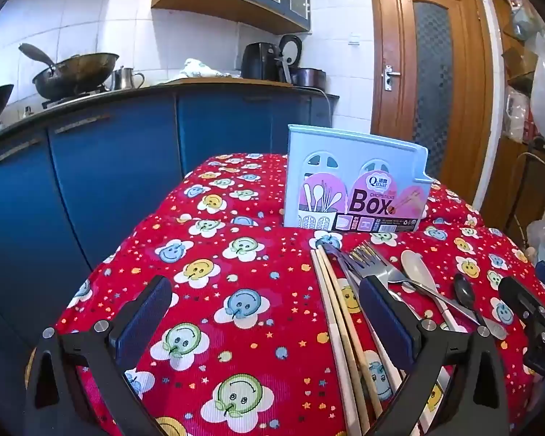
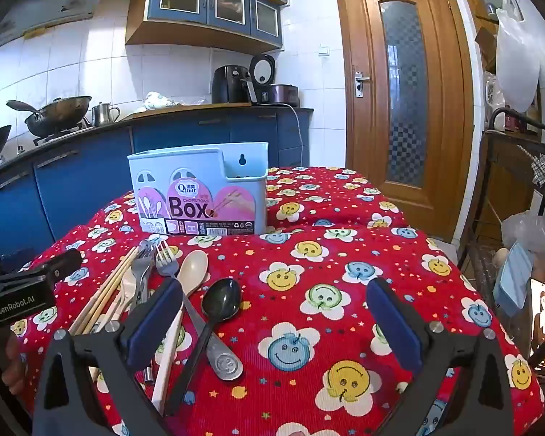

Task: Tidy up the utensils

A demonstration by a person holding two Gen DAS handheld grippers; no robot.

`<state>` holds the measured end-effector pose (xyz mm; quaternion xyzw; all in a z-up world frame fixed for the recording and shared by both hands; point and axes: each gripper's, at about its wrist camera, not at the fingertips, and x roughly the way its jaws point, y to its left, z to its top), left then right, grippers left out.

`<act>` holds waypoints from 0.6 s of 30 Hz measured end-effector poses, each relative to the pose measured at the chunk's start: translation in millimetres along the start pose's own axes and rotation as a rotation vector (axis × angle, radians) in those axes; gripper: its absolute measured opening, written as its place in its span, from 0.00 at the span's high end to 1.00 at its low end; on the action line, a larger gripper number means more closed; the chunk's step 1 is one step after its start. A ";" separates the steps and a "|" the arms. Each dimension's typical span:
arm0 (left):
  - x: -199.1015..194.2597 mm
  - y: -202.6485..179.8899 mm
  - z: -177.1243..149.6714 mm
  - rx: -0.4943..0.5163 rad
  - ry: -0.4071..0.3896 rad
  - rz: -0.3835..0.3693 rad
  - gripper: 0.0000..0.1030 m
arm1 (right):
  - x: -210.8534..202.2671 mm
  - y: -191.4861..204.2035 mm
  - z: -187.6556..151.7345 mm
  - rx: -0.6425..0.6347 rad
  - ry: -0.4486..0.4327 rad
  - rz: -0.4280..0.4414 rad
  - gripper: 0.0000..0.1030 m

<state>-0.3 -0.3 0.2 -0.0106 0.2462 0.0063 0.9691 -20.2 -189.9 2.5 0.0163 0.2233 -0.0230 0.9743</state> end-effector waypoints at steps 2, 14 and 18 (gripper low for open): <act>0.5 0.9 0.2 -0.004 0.004 -0.003 0.01 | 0.5 0.0 0.0 -0.003 0.002 -0.002 0.00; 0.7 0.6 0.2 0.006 -0.003 0.002 0.01 | 0.4 -0.6 -0.1 0.002 0.007 -0.002 0.00; 0.8 0.6 0.2 0.007 -0.004 0.003 0.01 | 1.2 -0.5 -0.4 0.002 0.006 -0.002 0.00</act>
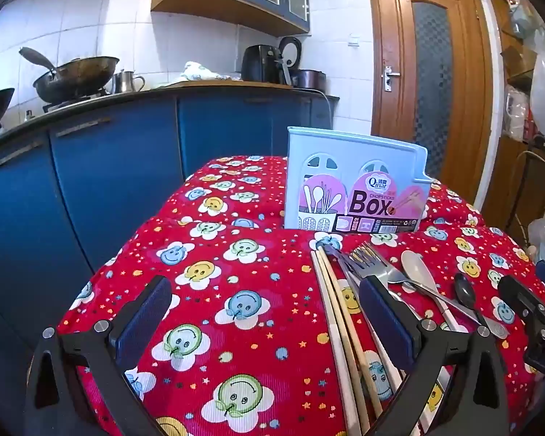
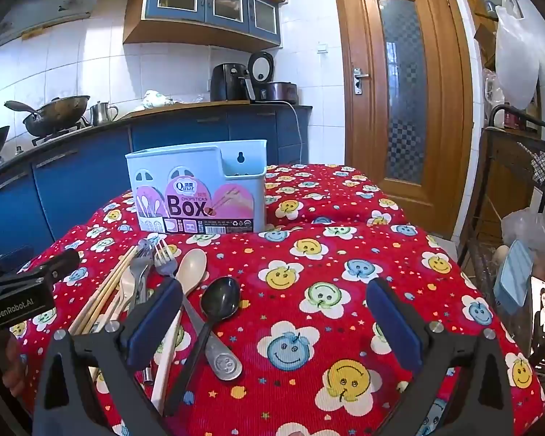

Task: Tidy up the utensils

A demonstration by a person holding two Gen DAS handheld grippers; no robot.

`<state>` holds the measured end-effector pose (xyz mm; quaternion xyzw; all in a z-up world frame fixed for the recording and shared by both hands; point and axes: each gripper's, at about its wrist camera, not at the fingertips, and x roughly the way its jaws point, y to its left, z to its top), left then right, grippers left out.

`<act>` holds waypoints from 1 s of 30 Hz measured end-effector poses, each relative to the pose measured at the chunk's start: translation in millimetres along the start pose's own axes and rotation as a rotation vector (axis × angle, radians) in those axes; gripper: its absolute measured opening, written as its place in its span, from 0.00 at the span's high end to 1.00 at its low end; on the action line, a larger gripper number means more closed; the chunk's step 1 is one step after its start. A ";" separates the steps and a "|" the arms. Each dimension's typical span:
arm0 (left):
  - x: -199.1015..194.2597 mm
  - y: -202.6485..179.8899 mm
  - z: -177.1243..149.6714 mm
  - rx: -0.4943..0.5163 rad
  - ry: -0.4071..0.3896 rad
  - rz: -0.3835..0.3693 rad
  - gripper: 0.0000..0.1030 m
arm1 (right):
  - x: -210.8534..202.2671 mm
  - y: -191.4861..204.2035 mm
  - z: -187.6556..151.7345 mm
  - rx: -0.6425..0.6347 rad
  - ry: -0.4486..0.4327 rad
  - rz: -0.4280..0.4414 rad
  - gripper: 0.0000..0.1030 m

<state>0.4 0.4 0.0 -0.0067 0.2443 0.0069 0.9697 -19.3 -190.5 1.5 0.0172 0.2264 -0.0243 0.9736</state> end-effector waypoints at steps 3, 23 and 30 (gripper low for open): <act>0.1 0.2 0.0 0.001 0.000 -0.001 0.01 | 0.1 -0.3 0.3 0.000 0.001 0.001 0.00; -0.6 -0.4 -0.2 0.004 -0.005 0.003 0.01 | 0.5 -1.2 0.6 0.003 0.004 0.002 0.00; -0.7 -0.7 -0.3 0.005 -0.006 0.003 0.01 | 0.5 -1.2 0.5 0.004 0.004 0.002 0.00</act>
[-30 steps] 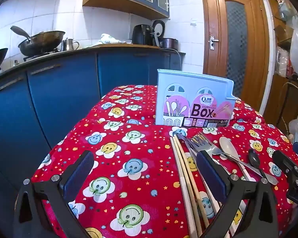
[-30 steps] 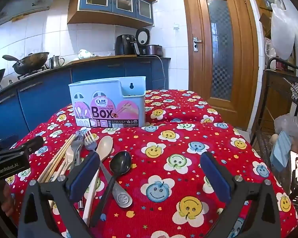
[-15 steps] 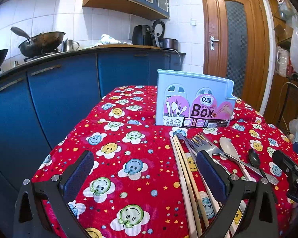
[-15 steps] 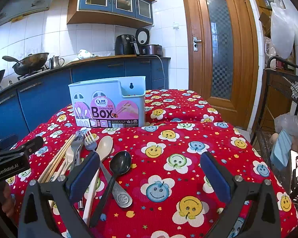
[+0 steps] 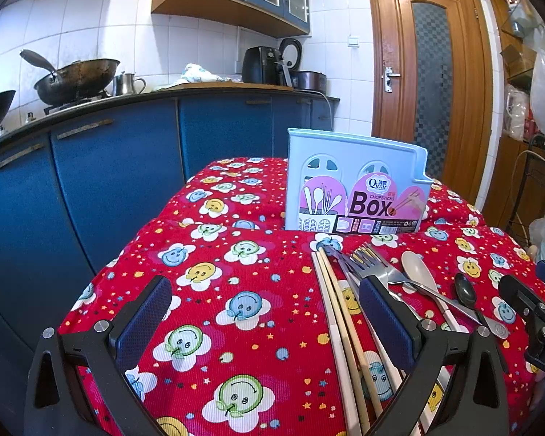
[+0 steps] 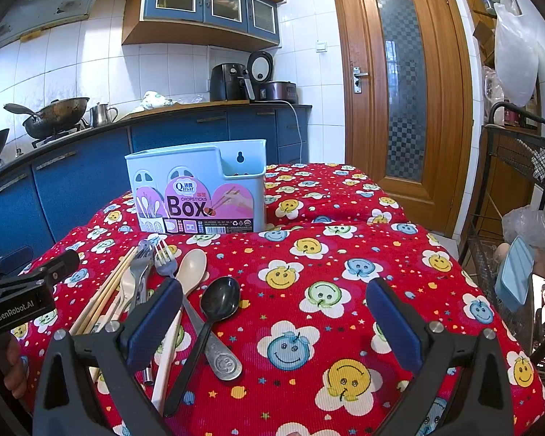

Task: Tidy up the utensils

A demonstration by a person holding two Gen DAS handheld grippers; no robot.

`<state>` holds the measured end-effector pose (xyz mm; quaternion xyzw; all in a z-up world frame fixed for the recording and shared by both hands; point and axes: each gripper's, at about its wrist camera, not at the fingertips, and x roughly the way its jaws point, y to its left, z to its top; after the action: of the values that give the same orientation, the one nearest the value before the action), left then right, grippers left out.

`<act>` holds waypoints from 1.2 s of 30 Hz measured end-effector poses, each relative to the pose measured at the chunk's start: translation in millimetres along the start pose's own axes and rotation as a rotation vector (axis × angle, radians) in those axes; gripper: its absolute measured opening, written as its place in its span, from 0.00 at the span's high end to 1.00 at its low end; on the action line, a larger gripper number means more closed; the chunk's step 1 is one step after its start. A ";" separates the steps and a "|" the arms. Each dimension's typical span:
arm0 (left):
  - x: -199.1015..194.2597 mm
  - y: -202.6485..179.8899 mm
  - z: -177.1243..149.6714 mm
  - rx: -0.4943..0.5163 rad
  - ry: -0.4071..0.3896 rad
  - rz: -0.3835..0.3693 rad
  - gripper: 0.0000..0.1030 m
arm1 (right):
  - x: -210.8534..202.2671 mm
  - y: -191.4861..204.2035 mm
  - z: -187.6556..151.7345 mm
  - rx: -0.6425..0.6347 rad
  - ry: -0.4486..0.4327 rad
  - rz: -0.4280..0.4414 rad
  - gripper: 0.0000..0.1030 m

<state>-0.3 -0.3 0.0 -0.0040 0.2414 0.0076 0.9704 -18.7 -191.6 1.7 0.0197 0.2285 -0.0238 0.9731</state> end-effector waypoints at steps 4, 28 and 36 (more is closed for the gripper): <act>-0.4 0.2 2.6 0.000 -0.001 -0.001 0.01 | -0.1 -0.2 0.0 0.002 0.000 0.000 0.00; -1.6 1.2 3.1 0.000 -0.004 0.000 0.01 | 0.3 -0.5 -0.1 0.005 0.002 0.002 0.00; -1.8 1.5 3.4 -0.001 -0.004 -0.001 0.01 | 0.2 -1.0 0.0 0.006 0.002 0.003 0.00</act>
<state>-0.3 1.2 3.9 -0.0048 0.2395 0.0073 0.9709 -18.6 -192.6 1.6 0.0228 0.2292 -0.0231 0.9728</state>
